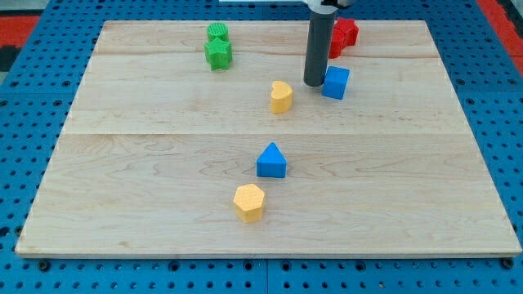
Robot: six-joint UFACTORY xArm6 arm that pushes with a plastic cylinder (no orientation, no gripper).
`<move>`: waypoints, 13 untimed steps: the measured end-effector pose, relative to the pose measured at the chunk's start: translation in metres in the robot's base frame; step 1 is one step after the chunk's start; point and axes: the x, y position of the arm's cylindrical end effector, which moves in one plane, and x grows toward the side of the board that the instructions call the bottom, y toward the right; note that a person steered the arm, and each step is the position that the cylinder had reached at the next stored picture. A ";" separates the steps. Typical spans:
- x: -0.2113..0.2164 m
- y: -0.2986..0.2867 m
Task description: Move the yellow heart horizontally to yellow hexagon
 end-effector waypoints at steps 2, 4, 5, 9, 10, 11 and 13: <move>0.063 0.005; 0.002 -0.040; 0.008 -0.080; 0.073 0.006; 0.060 -0.041; 0.044 -0.051; 0.029 -0.094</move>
